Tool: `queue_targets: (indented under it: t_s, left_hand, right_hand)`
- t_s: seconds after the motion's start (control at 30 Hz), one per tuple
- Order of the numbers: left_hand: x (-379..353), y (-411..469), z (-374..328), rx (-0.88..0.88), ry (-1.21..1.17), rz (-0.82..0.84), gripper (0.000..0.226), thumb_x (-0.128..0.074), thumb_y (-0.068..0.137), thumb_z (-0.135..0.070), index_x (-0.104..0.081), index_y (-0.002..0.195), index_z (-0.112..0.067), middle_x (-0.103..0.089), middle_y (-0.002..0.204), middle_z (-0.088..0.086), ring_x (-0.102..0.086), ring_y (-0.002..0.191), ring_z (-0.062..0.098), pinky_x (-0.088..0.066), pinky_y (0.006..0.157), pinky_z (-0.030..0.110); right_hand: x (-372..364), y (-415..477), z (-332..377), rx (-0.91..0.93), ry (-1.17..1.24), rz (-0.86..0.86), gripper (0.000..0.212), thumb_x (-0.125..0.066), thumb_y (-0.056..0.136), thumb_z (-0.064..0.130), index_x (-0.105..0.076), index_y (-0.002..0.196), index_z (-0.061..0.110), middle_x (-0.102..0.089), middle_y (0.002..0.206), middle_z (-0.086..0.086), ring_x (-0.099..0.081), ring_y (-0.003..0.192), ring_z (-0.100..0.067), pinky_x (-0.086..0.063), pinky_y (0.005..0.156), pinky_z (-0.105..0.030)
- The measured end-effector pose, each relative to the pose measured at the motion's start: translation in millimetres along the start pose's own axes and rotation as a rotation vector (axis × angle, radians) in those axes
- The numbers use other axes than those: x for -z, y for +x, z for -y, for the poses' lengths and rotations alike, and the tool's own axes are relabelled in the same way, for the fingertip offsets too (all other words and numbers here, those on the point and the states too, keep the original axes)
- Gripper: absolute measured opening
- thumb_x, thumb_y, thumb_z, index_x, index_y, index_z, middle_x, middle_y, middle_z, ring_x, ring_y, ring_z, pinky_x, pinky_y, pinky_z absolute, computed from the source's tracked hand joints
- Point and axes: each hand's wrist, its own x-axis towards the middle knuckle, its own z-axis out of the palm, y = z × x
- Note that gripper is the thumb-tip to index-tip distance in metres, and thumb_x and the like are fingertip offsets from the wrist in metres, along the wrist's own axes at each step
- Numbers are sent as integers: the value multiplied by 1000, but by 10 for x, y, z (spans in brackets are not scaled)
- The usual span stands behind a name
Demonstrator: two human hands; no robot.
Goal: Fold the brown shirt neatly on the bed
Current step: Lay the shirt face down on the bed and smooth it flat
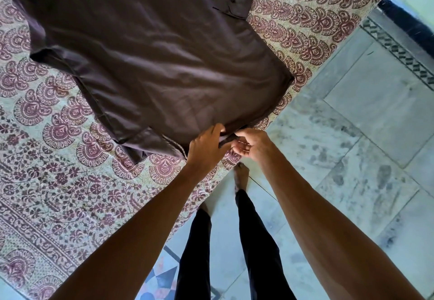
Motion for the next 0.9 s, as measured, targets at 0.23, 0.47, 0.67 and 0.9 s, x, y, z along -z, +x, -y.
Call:
queue_targets:
  t_s: [0.23, 0.47, 0.67, 0.9]
  left_hand:
    - [-78, -60, 155, 28, 26, 161, 29, -60, 89, -29, -50, 116, -23, -64, 109, 1, -64, 100, 30, -52, 82, 42]
    - [-66, -117, 183, -71, 17, 223, 23, -43, 98, -35, -63, 105, -28, -67, 104, -2, -66, 90, 22, -55, 79, 37]
    - [175, -17, 517, -14, 433, -39, 31, -45, 97, -33, -54, 122, -17, -58, 122, 7, -54, 113, 24, -34, 105, 46]
    - [696, -149, 995, 60, 801, 220, 83, -59, 71, -73, -42, 133, -20, -54, 124, 7, -49, 120, 27, 1, 111, 68]
  right_hand:
    - [-32, 206, -167, 285, -251, -284, 19, -83, 65, 4, -64, 69, 5, -71, 70, -15, -63, 52, -21, -59, 58, -32]
    - [88, 21, -179, 481, -290, -615, 24, -66, 82, 9, -63, 106, 10, -69, 108, -14, -65, 103, -32, -50, 86, -34]
    - [23, -62, -186, 1241, -777, -581, 21, -59, 79, 12, -63, 100, 14, -61, 100, -9, -52, 94, -28, -39, 79, -32]
    - [-417, -86, -314, 1088, -1672, -262, 45, -70, 81, 25, -55, 122, 16, -58, 122, -10, -50, 114, -31, -47, 90, -45]
